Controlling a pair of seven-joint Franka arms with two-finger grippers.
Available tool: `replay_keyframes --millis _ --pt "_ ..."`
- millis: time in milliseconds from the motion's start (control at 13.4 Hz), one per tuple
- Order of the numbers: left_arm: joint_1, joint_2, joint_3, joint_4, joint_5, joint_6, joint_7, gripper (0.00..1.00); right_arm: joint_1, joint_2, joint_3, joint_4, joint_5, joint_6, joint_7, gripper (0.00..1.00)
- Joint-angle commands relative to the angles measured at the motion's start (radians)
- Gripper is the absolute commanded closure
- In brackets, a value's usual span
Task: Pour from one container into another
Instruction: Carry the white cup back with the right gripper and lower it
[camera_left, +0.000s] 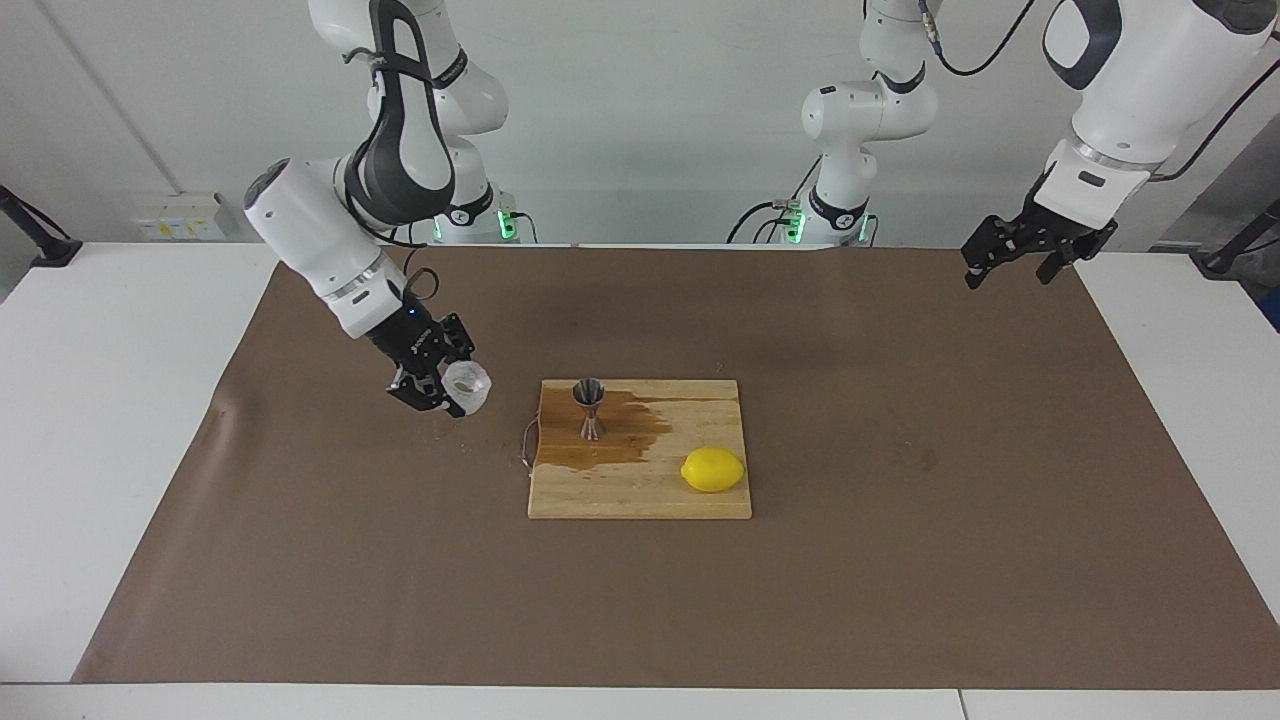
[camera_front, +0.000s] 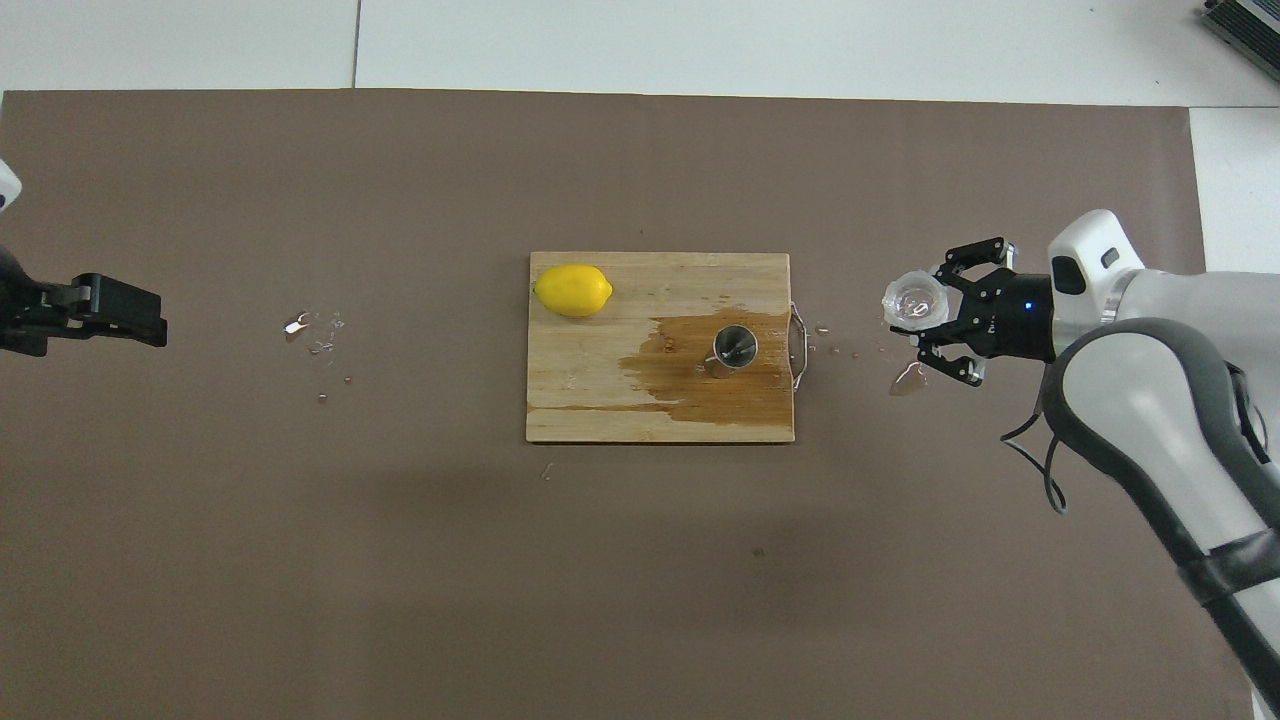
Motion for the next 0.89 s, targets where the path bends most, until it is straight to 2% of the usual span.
replay_keyframes --millis 0,223,447,670,819 --pt "0.016 -0.027 -0.011 -0.028 -0.002 0.000 -0.008 0.00 -0.072 0.041 0.012 -0.033 0.079 -0.016 -0.153 0.78" --pt "0.016 -0.027 -0.011 -0.028 -0.002 0.000 -0.008 0.00 -0.121 0.097 0.012 -0.059 0.151 -0.016 -0.324 0.78" --pt "0.014 -0.027 -0.011 -0.028 -0.002 0.000 -0.010 0.00 -0.151 0.106 0.012 -0.082 0.155 -0.036 -0.367 0.78" --pt "0.016 -0.027 -0.011 -0.028 -0.002 0.000 -0.008 0.00 -0.187 0.144 0.012 -0.100 0.265 -0.090 -0.480 0.77" --pt "0.016 -0.027 -0.011 -0.028 -0.002 0.000 -0.008 0.00 -0.193 0.147 0.012 -0.108 0.277 -0.090 -0.493 0.76"
